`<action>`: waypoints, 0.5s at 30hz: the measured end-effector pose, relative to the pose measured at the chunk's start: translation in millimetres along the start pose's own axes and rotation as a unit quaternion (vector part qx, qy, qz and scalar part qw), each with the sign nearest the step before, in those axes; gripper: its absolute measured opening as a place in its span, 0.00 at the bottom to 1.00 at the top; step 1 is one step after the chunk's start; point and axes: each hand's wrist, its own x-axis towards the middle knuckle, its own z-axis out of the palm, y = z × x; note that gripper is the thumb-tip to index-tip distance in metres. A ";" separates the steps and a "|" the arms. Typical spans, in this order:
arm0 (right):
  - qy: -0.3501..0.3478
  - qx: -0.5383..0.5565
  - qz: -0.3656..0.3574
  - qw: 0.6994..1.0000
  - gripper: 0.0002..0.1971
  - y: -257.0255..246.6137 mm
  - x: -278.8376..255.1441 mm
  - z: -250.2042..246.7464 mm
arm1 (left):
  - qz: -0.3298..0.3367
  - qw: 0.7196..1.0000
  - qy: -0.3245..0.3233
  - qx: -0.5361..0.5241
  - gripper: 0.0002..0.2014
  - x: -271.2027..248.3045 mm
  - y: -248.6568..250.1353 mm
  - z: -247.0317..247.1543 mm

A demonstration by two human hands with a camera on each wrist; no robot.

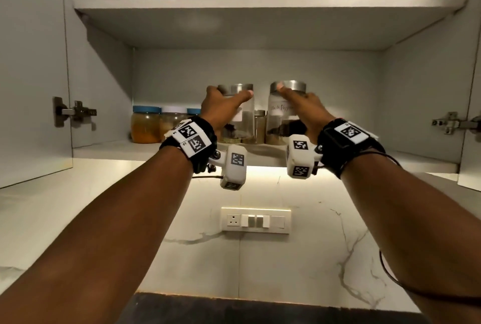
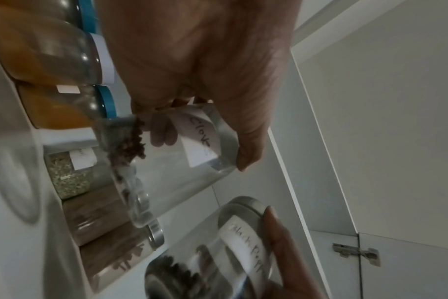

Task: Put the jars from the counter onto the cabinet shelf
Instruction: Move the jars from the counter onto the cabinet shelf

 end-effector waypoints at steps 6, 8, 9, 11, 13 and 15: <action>0.001 -0.038 0.037 0.999 0.30 29.6 17.6 3.7 | -0.036 0.997 -0.024 0.069 0.34 13.1 -12.4 0.0; -0.011 -0.056 0.048 0.997 0.30 33.6 20.3 7.5 | -0.028 0.996 -0.024 0.078 0.35 14.4 -16.8 2.4; -0.020 -0.063 0.052 0.996 0.30 34.4 22.1 8.7 | -0.026 0.996 -0.027 0.084 0.35 15.7 -19.1 4.4; -0.036 -0.078 0.057 0.995 0.29 35.0 25.3 10.8 | -0.031 0.993 -0.035 0.109 0.33 18.2 -22.9 6.9; -0.050 -0.095 0.061 0.992 0.27 33.7 25.3 12.1 | -0.043 0.990 -0.053 0.125 0.25 20.9 -25.1 8.3; -0.062 -0.103 0.069 0.990 0.26 34.6 27.0 11.6 | -0.051 0.989 -0.065 0.124 0.17 20.3 -24.8 7.8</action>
